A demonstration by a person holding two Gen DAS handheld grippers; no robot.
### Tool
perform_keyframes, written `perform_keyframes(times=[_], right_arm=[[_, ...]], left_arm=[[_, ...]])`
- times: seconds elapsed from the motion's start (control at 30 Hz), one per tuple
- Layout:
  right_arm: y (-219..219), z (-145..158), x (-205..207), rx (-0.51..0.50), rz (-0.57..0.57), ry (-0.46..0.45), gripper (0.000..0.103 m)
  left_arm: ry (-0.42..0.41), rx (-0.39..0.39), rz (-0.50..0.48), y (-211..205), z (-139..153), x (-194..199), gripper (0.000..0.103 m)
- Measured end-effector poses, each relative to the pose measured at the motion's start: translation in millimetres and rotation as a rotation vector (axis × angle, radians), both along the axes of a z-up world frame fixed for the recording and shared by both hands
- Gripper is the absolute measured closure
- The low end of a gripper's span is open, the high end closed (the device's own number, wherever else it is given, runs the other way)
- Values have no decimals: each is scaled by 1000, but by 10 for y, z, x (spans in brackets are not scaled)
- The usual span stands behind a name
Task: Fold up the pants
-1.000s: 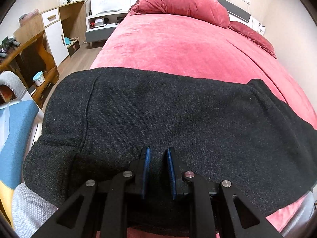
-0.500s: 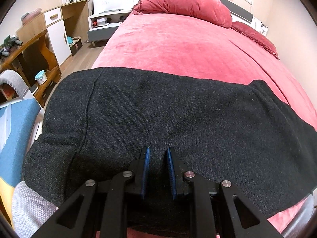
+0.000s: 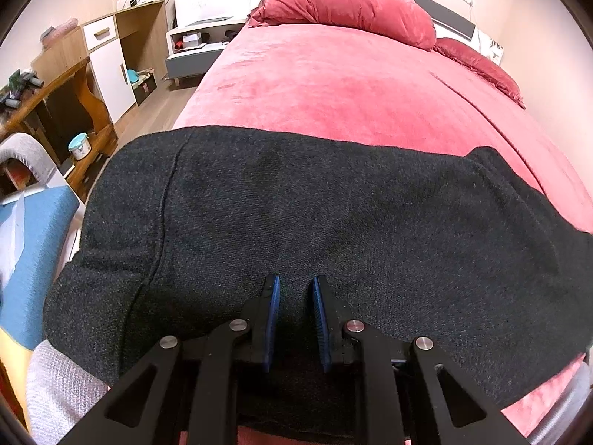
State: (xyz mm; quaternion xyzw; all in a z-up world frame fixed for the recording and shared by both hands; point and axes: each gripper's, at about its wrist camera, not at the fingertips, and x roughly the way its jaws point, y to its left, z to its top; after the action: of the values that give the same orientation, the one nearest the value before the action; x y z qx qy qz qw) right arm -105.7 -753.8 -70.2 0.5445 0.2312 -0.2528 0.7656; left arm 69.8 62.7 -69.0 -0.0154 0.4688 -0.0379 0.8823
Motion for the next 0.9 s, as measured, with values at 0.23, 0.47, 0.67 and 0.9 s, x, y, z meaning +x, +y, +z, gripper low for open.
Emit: perform_keyframes(times=[0.23,0.47,0.67,0.9], right_arm=[[-19,-699,-314,134,-112,-39,97],[-34,-365,-398,36,-85,-57,96],[-69,-864,-450,88,-192,115,74],[100,-1058,-757,170,-285,-29,57]], left_arm=[[8,15,11,-32,-9,27,84],[-8,36,10,-90,-24,4,84],[-4,41,-3,-127,-6,-28,83],[-50,83,14,-235,52,-153,71]])
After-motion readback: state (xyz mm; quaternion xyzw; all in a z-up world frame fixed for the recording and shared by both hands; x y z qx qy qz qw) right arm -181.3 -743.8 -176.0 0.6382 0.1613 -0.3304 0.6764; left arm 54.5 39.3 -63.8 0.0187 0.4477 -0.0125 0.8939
